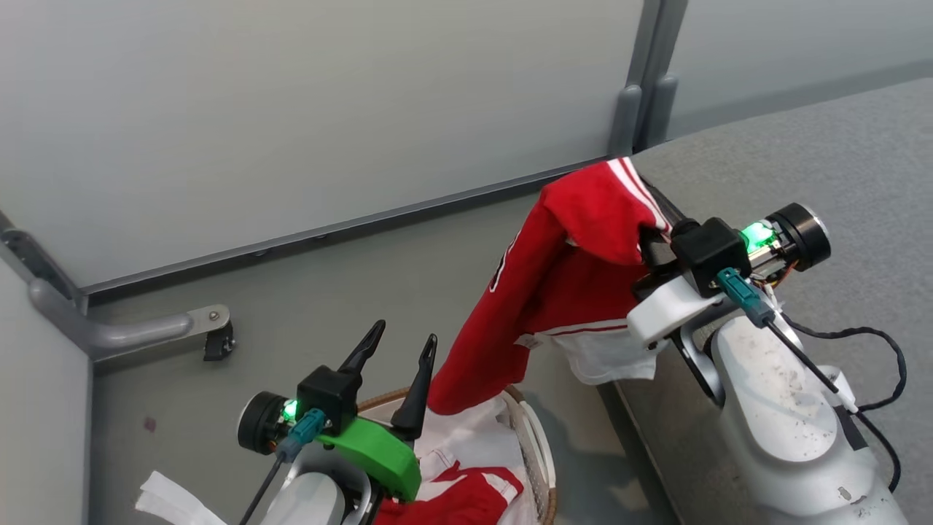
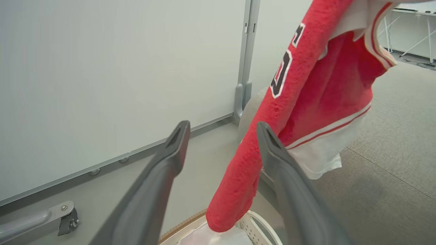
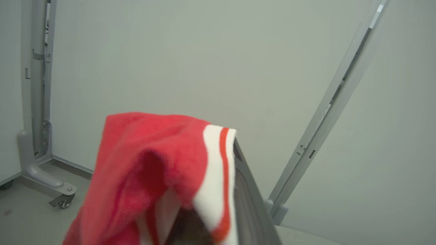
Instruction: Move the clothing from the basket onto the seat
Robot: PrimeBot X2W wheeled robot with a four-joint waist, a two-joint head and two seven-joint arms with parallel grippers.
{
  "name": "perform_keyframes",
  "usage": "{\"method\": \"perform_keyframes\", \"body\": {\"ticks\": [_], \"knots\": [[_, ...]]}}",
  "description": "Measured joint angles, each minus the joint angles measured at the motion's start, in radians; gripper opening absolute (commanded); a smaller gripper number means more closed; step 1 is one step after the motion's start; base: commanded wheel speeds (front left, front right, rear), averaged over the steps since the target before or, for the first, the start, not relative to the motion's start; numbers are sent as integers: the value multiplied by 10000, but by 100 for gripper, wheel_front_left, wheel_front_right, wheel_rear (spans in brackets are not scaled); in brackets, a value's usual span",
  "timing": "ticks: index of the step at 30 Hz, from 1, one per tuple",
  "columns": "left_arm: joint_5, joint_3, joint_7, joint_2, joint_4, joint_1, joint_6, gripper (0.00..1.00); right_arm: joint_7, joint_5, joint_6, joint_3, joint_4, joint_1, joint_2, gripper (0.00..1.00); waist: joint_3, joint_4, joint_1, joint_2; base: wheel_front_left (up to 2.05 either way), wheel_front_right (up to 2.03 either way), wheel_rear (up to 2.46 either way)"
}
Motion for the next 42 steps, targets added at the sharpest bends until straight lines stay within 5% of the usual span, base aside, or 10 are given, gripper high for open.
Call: {"method": "perform_keyframes", "body": {"ticks": [21, 42], "knots": [[472, 127, 2, -322, -138, -124, -140, 100, 0, -587, 2, -1628, -332, -1215, -313, 0, 1133, -2482, 0, 0, 0, 0, 0], [880, -456, 2, 31, -800, -1980, -153, 100, 0, -972, 0, -3979, 871, -6822, -3632, 0, 4055, -959, 1, 0, 0, 0, 0]]}}
